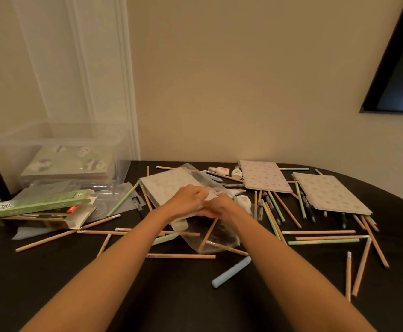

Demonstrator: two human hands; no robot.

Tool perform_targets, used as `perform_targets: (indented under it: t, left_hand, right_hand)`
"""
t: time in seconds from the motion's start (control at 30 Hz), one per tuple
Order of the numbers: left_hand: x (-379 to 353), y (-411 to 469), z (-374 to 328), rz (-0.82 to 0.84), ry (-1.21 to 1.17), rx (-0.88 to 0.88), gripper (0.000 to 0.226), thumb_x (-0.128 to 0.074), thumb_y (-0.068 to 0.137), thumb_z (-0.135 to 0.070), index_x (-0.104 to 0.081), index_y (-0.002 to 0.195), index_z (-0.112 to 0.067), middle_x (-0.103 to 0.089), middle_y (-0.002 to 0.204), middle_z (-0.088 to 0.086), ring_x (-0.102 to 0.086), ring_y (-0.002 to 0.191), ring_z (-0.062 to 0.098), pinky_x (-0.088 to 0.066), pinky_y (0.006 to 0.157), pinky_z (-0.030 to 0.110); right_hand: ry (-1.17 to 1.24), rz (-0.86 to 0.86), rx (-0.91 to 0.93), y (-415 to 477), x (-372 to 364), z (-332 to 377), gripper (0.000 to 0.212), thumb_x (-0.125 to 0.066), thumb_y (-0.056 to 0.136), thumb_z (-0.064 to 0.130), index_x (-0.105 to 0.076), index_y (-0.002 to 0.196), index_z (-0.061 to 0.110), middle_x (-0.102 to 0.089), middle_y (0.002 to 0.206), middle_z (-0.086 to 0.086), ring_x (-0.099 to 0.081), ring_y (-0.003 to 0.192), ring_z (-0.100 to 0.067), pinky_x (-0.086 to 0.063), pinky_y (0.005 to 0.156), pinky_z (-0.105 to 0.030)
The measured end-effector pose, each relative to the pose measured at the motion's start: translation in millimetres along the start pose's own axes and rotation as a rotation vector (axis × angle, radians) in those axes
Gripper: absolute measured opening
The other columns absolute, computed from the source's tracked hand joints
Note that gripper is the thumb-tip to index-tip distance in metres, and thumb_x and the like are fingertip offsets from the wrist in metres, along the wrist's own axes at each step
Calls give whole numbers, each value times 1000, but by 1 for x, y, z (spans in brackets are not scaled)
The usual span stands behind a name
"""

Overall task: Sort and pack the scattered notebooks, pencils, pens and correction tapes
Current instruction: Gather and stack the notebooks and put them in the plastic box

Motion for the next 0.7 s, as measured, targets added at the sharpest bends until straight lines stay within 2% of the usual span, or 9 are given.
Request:
perform_targets:
  t: [0.07,0.13,0.17,0.23,0.33,0.43,0.53,0.63,0.7]
  left_hand:
    - [-4,-4,0,34,28,72,22,-38,95,-23,-59,98,-18,-55,106,5,-44,96,15,-34,72,25]
    - [-4,-5,-1,38,29,134,31,-39,93,-26,-61,110,-12,-56,114,6,-48,101,19,-37,82,31]
    - [-2,-5,-3,19,21,148,31,-41,92,-28,-61,110,-12,-56,114,5,-49,102,20,-38,85,33]
    - [5,-1,-14,-62,28,151,24,-44,91,-27,-62,97,-14,-58,105,5,-52,93,19,-39,76,31]
    - [16,15,-36,-199,126,117,28,-42,92,-17,-66,88,-2,-63,93,15,-56,82,25,-43,69,34]
    - [11,39,-58,-241,115,87,28,-41,91,-12,-62,76,0,-55,75,18,-48,70,25,-35,63,31]
    - [-9,75,-73,-188,44,114,25,-42,89,-9,-49,65,-6,-45,67,12,-41,66,21,-33,63,29]
    - [-36,114,-69,-102,-34,194,19,-43,88,-9,-58,77,-3,-56,83,14,-55,81,27,-49,77,35]
    - [-52,139,-60,-67,-42,252,20,-44,90,-10,-60,92,2,-58,93,14,-56,87,26,-50,82,38]
  right_hand:
    - [103,42,1,-9,4,-3,52,-47,93,-3,-30,141,4,-64,108,-17,-68,88,-22,-58,63,-25]
    - [73,109,24,-22,11,-6,55,-44,93,-5,-26,144,4,-59,116,-17,-63,94,-20,-57,71,-27]
    - [45,155,29,-30,16,-4,49,-44,93,-4,-31,140,0,-60,114,-17,-63,94,-20,-56,74,-28]
    - [-24,216,26,-46,35,-1,33,-46,94,2,-44,127,-4,-66,104,-17,-66,90,-22,-56,79,-28]
    - [24,239,57,-58,69,11,24,-52,93,6,-55,115,-3,-71,88,-16,-70,81,-21,-58,72,-26]
    - [159,85,134,-48,118,18,20,-55,91,7,-60,108,-1,-72,80,-15,-72,72,-20,-56,55,-21]
    - [154,-236,146,-18,176,13,17,-53,92,6,-59,107,0,-68,82,-14,-69,68,-17,-56,54,-23]
    - [-60,-469,138,19,221,10,21,-53,89,3,-58,110,-1,-63,99,-15,-60,84,-20,-51,68,-26]
    - [-336,-609,142,40,243,13,14,-51,88,5,-61,98,2,-56,92,-8,-56,90,-23,-45,74,-29]
Point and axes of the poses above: each hand's wrist, its own y-axis towards the middle knuckle, its own x-axis out of the back of the hand, z = x × y, the point moved 6 cm from there along y, towards the middle knuckle
